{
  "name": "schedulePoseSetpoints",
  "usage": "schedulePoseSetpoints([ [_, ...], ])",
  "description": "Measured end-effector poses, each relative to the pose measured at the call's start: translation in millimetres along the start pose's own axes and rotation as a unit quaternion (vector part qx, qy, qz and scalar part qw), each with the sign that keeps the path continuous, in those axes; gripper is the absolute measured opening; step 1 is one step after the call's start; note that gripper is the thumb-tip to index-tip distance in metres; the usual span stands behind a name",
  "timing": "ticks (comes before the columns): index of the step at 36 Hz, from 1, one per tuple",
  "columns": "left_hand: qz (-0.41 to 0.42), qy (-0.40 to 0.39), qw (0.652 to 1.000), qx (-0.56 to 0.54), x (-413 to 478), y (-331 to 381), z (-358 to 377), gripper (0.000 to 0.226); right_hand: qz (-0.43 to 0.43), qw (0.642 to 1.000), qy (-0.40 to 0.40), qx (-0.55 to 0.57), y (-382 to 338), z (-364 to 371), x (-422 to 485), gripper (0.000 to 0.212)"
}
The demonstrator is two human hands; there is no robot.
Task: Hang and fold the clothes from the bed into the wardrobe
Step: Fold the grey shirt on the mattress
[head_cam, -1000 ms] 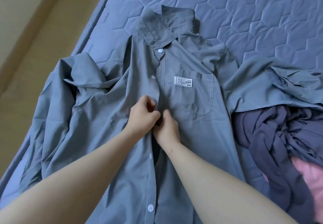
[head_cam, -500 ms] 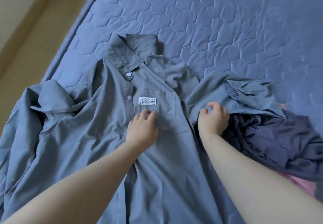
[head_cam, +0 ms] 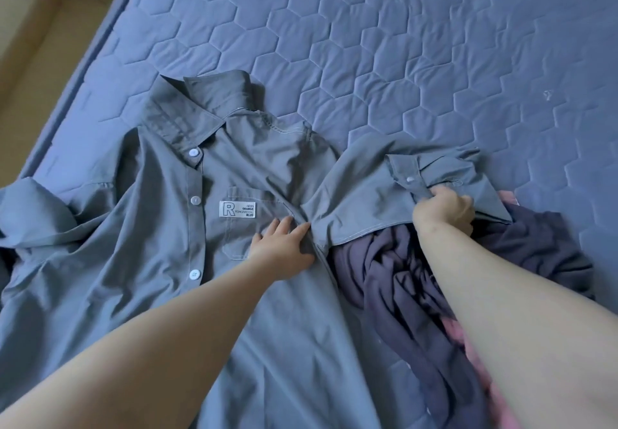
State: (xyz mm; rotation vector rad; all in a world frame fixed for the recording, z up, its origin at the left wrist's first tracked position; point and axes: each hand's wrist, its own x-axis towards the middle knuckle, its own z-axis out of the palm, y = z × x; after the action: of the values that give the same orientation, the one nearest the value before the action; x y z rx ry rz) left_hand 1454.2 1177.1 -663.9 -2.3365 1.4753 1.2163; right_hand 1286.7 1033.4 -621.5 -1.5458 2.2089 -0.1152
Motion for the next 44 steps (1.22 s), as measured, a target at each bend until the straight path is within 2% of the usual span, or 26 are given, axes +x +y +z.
schedulePoseSetpoints([
  [6,-0.034,0.049,0.995,-0.084,-10.9,14.3,-15.0,0.062,-0.097,0.992,0.072,0.022,-11.2,-31.2,-6.4,0.028],
  [9,-0.052,0.073,0.986,-0.139,-25.6,30.1,-30.5,0.053,-0.103,0.988,0.097,0.058,-21.3,-62.3,-12.7,0.027],
  [12,-0.053,0.080,0.984,-0.147,-41.5,44.3,-51.4,0.054,-0.095,0.985,0.105,0.100,-29.6,-98.6,-18.9,0.029],
  [15,-0.052,0.095,0.980,-0.167,-59.2,58.6,-76.5,0.051,-0.083,0.977,0.110,0.162,-36.0,-135.5,-23.3,0.020],
  [17,-0.053,0.109,0.977,-0.177,-73.8,68.6,-94.5,0.051,-0.072,0.956,0.102,0.265,-39.7,-161.5,-29.4,0.016],
  [20,-0.039,0.128,0.973,-0.190,-99.3,82.9,-119.9,0.051,-0.064,0.906,0.084,0.410,-43.4,-199.1,-41.8,0.012],
  [23,-0.026,0.155,0.969,-0.192,-125.4,96.2,-141.0,0.045,-0.053,0.862,0.074,0.499,-43.6,-231.5,-53.0,0.011],
  [26,-0.021,0.178,0.962,-0.208,-148.9,105.9,-156.1,0.040,-0.050,0.824,0.062,0.562,-42.9,-260.0,-61.8,0.019],
  [33,-0.020,0.209,0.944,-0.256,-193.4,116.7,-173.7,0.039,-0.055,0.778,0.076,0.622,-37.0,-320.2,-77.3,0.005],
  [37,-0.014,0.228,0.936,-0.266,-210.8,117.4,-177.9,0.038,-0.075,0.769,0.088,0.629,-36.6,-341.1,-84.1,0.035],
  [44,-0.032,0.238,0.922,-0.304,-232.6,91.8,-185.3,0.035,-0.120,0.768,0.069,0.625,-55.5,-346.3,-109.1,0.039],
])
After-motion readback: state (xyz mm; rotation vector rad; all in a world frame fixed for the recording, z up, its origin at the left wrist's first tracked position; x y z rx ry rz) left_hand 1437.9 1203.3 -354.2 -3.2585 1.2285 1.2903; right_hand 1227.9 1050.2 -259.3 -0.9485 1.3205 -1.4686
